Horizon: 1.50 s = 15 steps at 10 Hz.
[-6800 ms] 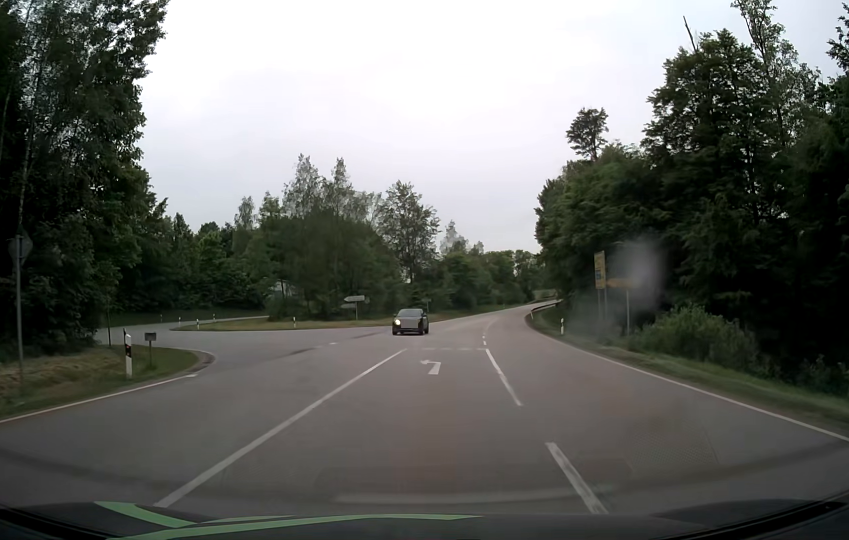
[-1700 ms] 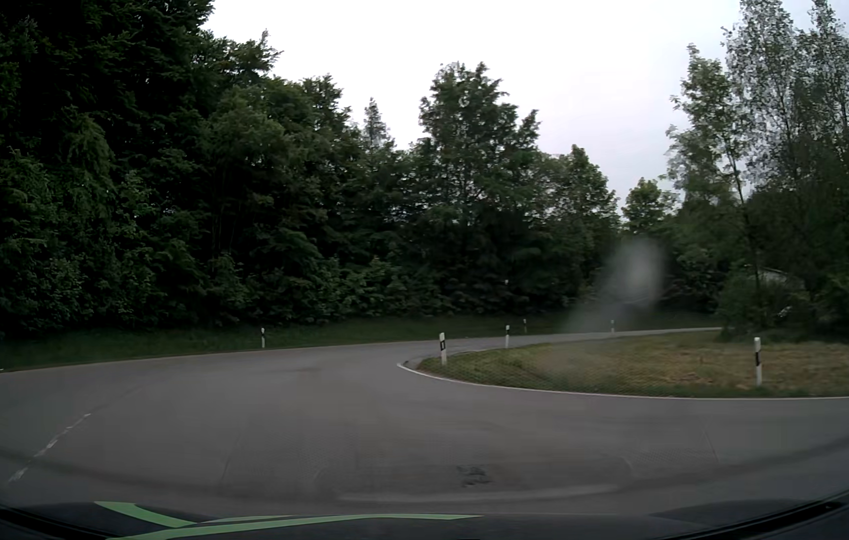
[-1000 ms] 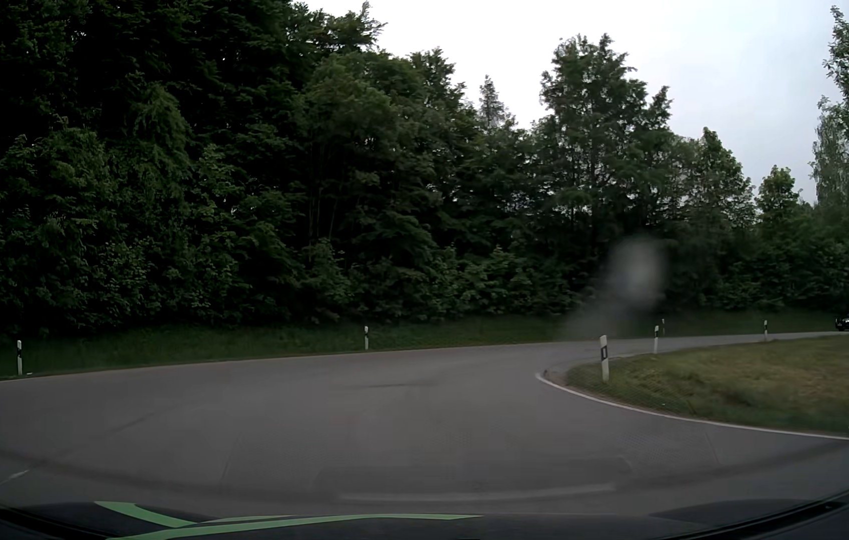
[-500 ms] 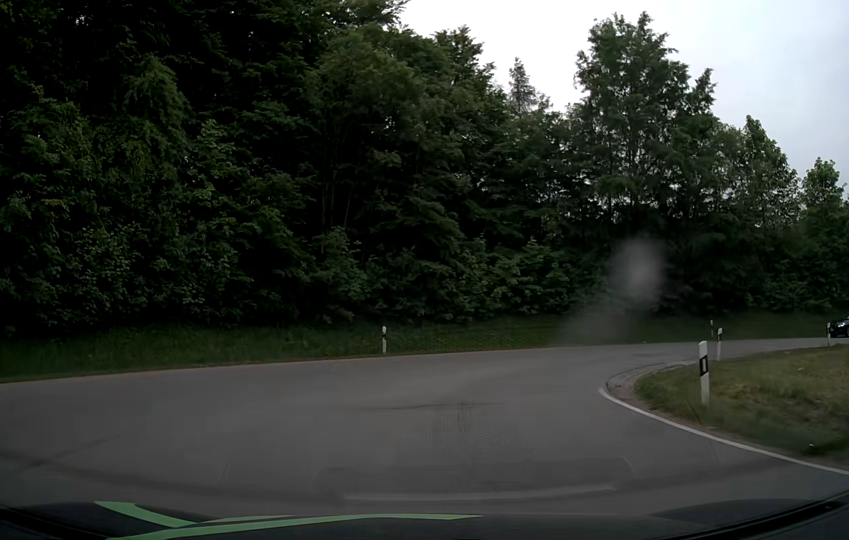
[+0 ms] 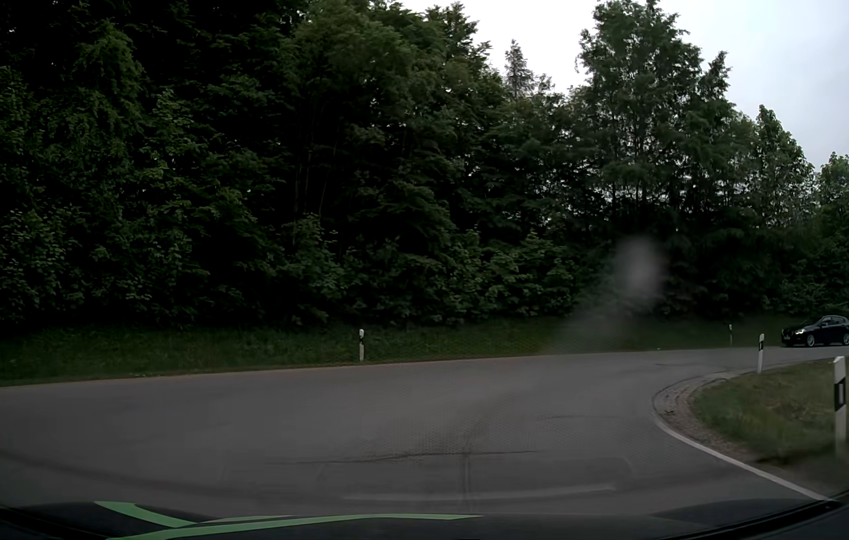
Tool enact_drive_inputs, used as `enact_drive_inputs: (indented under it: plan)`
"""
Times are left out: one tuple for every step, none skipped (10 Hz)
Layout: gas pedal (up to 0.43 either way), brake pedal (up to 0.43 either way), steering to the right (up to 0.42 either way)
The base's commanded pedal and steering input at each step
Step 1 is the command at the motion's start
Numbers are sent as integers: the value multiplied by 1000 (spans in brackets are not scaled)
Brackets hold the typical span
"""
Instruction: Follow the waypoints while adhering to traffic rules and regulations
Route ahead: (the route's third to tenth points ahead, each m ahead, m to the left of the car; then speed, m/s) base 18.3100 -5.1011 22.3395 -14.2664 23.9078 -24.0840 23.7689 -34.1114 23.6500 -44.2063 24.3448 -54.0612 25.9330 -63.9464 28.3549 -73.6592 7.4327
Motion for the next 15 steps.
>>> enact_drive_inputs:
  plan:
    - [59, 0, 93]
    - [39, 0, 113]
    - [39, 0, 128]
    - [39, 0, 139]
    - [39, 0, 148]
    - [39, 0, 155]
    - [39, 0, 162]
    - [47, 0, 169]
    - [47, 0, 177]
    - [47, 0, 184]
    - [47, 0, 188]
    - [47, 0, 194]
    - [47, 0, 201]
    - [47, 0, 208]
    - [47, 0, 215]
